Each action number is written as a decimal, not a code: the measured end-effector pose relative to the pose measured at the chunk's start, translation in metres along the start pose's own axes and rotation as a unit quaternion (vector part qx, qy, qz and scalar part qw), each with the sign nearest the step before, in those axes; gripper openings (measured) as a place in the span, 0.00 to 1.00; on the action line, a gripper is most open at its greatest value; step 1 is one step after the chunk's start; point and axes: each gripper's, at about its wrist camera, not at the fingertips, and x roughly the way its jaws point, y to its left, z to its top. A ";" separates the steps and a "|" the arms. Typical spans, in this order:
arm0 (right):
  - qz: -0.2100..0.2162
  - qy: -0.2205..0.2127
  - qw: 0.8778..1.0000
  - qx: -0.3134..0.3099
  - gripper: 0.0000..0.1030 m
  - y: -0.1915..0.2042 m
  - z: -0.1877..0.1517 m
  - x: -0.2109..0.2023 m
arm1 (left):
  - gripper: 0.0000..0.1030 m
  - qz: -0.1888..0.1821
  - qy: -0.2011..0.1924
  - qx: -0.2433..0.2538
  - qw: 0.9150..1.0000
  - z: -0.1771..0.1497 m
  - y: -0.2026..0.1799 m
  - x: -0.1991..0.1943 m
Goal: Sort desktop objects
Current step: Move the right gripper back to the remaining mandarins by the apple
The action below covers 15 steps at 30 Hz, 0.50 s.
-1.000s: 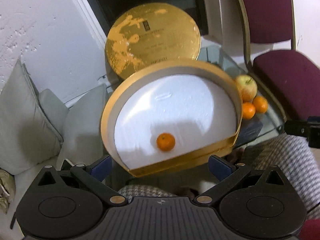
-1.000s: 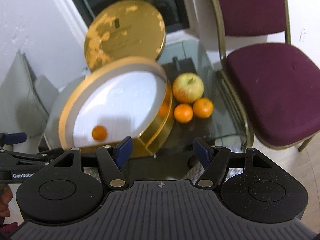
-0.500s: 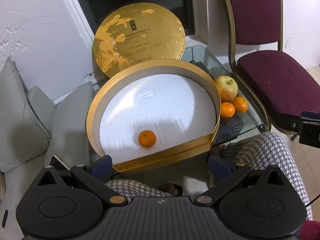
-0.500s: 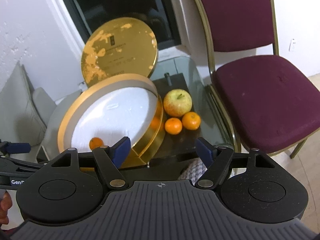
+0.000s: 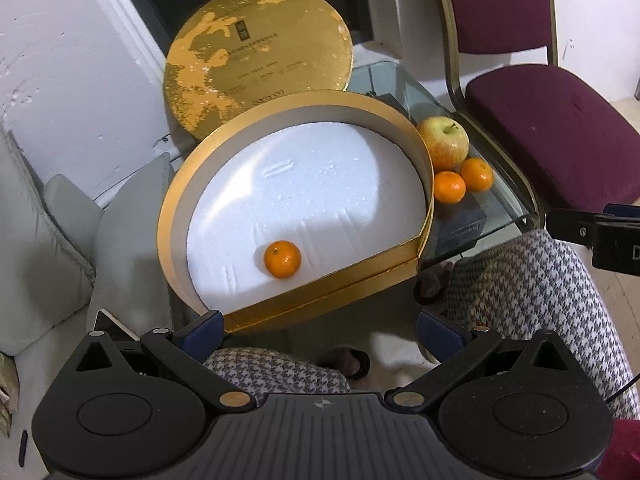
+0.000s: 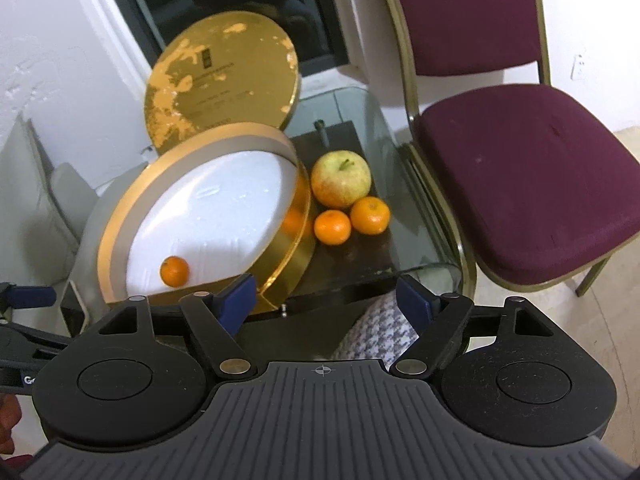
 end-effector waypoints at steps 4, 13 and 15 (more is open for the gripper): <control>-0.002 0.007 1.000 0.011 0.79 -0.008 0.001 0.008 | 0.99 0.001 0.007 0.006 1.000 0.003 -0.004 0.005; -0.003 0.025 0.999 0.021 0.80 -0.023 0.008 0.037 | 0.99 -0.001 0.019 0.002 1.000 0.013 -0.003 0.023; -0.005 0.025 0.999 0.022 0.78 -0.026 0.012 0.047 | 0.99 -0.001 0.014 -0.001 1.000 0.016 0.000 0.027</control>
